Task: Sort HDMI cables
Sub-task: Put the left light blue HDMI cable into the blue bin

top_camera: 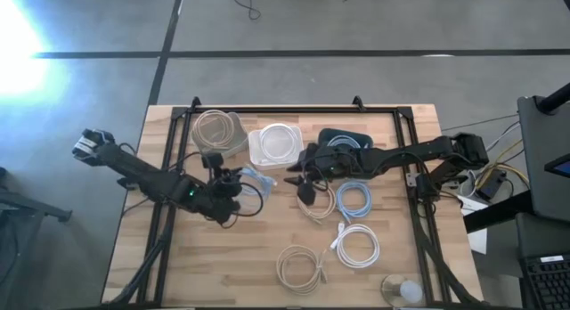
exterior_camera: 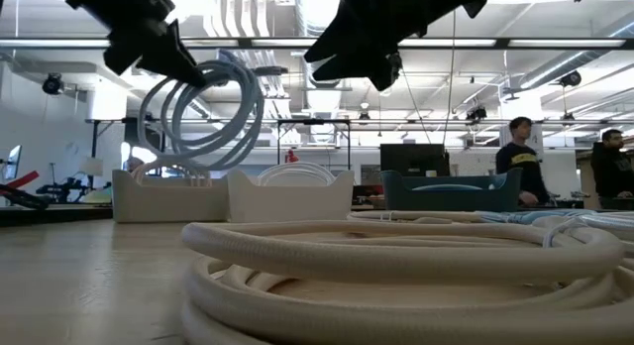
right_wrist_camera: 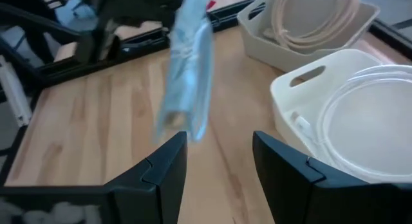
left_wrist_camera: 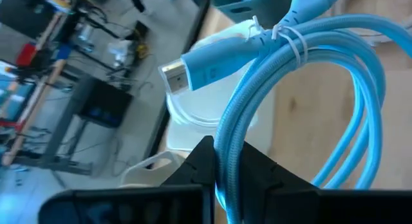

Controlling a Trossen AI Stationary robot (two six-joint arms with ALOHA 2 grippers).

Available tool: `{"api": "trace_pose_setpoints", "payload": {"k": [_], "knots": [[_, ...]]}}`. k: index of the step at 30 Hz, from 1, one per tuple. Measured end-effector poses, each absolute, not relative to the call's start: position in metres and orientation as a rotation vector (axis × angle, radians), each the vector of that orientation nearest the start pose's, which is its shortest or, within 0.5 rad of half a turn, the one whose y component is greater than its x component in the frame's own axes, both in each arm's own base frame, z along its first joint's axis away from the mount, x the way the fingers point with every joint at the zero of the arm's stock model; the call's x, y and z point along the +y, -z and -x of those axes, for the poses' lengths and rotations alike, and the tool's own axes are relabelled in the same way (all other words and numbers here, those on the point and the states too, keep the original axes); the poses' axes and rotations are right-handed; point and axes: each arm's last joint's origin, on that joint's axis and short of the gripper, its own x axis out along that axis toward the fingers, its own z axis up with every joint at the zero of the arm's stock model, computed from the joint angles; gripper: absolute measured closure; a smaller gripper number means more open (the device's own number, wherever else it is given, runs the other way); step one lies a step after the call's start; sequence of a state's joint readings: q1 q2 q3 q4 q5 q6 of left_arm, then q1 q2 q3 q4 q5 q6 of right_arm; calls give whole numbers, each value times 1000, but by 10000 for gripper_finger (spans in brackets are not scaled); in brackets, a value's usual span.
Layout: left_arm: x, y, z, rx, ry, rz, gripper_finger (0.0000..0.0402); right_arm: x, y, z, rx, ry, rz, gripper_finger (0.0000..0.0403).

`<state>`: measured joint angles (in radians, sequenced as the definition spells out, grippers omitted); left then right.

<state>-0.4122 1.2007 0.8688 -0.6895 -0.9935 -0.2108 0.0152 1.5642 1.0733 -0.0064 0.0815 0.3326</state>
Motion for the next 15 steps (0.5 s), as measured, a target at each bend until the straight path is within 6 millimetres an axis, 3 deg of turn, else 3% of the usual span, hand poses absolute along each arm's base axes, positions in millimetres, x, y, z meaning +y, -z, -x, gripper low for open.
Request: {"api": "trace_pose_setpoints", "payload": {"k": [8, 15], "knots": [[-58, -265, -219, 562, -804, -449, 373, 4, -263, -350, 434, 114, -260, 229], [-60, -275, -229, 431, -839, -349, 367, 3, -263, -353, 406, 139, -227, 229]]}}
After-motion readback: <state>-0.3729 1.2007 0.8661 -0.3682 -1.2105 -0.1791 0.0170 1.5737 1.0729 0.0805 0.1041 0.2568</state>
